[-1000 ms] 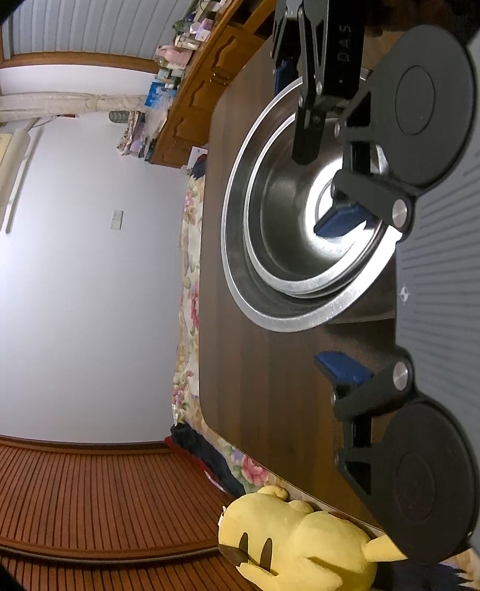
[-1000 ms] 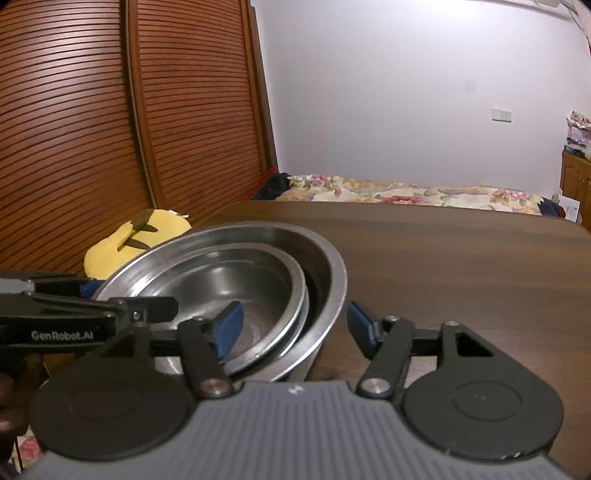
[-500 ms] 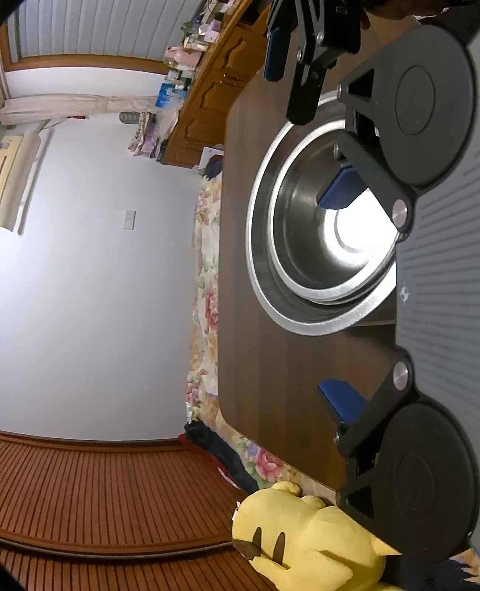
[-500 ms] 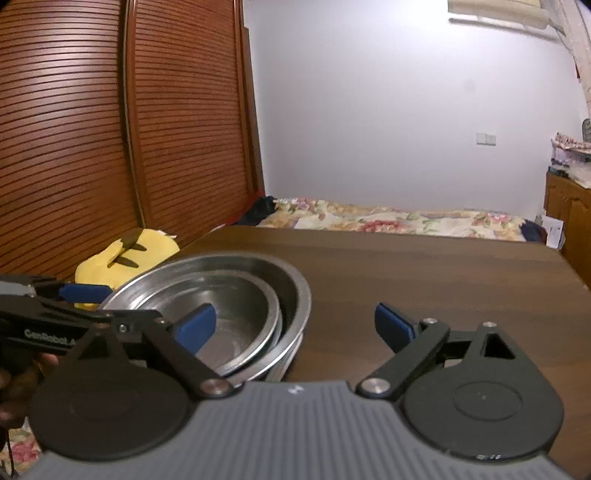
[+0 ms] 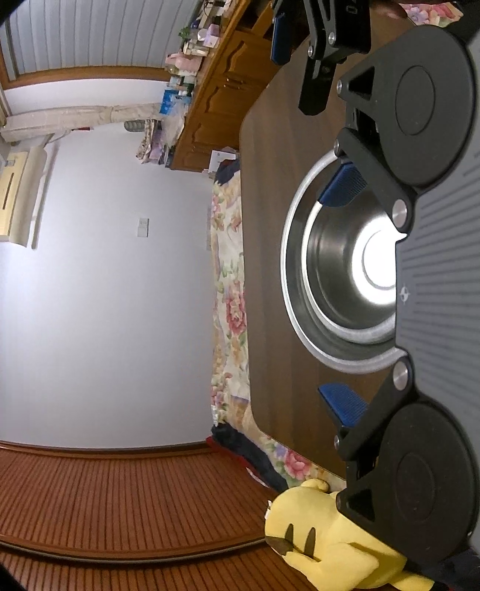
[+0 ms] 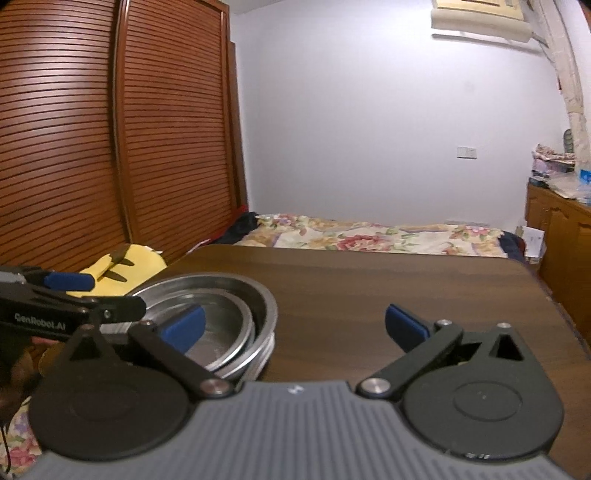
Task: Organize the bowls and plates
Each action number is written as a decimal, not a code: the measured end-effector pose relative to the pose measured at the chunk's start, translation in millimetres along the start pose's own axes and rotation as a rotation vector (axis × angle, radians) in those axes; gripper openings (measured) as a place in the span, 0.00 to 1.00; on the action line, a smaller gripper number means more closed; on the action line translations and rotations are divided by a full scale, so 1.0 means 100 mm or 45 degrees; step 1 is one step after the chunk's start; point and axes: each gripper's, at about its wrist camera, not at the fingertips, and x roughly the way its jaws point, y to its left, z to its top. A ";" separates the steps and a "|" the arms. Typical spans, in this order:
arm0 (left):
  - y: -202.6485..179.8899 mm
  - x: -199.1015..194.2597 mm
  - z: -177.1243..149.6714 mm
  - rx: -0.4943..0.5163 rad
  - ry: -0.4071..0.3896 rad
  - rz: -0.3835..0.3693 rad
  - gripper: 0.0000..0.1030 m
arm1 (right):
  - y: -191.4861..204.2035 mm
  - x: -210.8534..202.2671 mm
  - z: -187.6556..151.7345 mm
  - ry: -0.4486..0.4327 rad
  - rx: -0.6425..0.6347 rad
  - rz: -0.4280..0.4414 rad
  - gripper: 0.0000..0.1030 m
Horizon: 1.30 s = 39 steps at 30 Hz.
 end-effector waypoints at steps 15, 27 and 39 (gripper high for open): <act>-0.46 -0.15 0.04 0.029 -0.029 0.013 1.00 | -0.20 -0.31 0.02 -0.011 0.046 -0.176 1.00; -0.48 -0.33 0.02 0.036 -0.029 0.086 1.00 | -0.22 -0.45 -0.04 0.015 0.058 -0.228 1.00; -0.50 -0.35 -0.20 0.034 -0.025 0.118 1.00 | -0.20 -0.47 -0.13 0.006 0.041 -0.264 1.00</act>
